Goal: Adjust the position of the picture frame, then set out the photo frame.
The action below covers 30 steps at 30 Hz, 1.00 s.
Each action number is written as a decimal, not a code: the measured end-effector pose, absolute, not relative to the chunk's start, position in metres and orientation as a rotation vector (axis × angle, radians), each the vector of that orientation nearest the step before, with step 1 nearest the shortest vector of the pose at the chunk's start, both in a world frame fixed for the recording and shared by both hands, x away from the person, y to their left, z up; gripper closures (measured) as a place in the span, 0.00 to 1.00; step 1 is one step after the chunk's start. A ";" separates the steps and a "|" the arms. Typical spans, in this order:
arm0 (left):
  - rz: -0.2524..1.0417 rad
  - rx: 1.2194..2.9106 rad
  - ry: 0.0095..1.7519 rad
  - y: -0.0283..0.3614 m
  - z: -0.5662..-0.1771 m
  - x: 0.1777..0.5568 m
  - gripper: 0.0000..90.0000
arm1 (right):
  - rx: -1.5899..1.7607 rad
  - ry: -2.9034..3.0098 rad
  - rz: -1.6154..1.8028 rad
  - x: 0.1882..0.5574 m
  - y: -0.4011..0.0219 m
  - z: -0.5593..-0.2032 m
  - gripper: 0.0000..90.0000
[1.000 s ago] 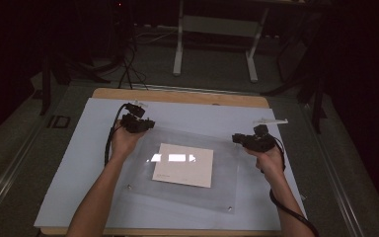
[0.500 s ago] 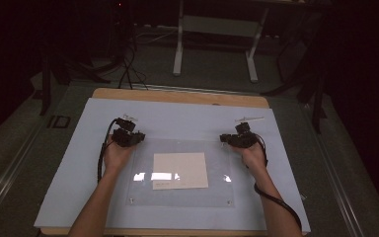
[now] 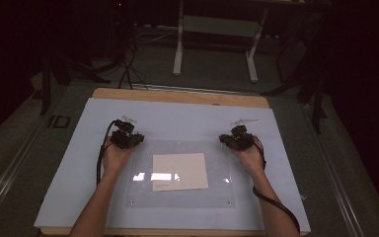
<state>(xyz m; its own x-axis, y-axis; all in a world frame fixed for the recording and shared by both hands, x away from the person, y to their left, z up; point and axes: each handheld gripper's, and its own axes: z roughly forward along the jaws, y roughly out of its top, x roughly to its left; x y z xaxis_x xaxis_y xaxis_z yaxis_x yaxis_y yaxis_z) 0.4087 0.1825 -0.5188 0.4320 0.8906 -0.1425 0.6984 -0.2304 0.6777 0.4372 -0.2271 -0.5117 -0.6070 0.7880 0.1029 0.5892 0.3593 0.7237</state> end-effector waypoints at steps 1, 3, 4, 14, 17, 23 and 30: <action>0.360 2.003 1.335 0.183 -0.519 0.409 0.91 | 1.229 2.359 1.091 0.437 -0.227 -0.513 0.92; 0.396 1.972 1.332 0.182 -0.522 0.404 0.91 | 1.241 2.344 1.107 0.436 -0.227 -0.516 0.91; 0.404 1.956 1.329 0.183 -0.523 0.403 0.90 | 1.248 2.342 1.115 0.436 -0.228 -0.517 0.90; 0.467 1.890 1.267 0.192 -0.524 0.387 0.74 | 1.198 2.309 1.046 0.430 -0.226 -0.517 0.85; 0.502 1.871 1.247 0.194 -0.521 0.382 0.69 | 1.209 2.287 1.066 0.428 -0.229 -0.515 0.83; 0.531 1.830 1.224 0.200 -0.517 0.376 0.65 | 1.188 2.264 1.107 0.423 -0.233 -0.510 0.78; 0.540 1.793 1.196 0.201 -0.519 0.371 0.65 | 1.177 2.244 1.123 0.417 -0.236 -0.506 0.88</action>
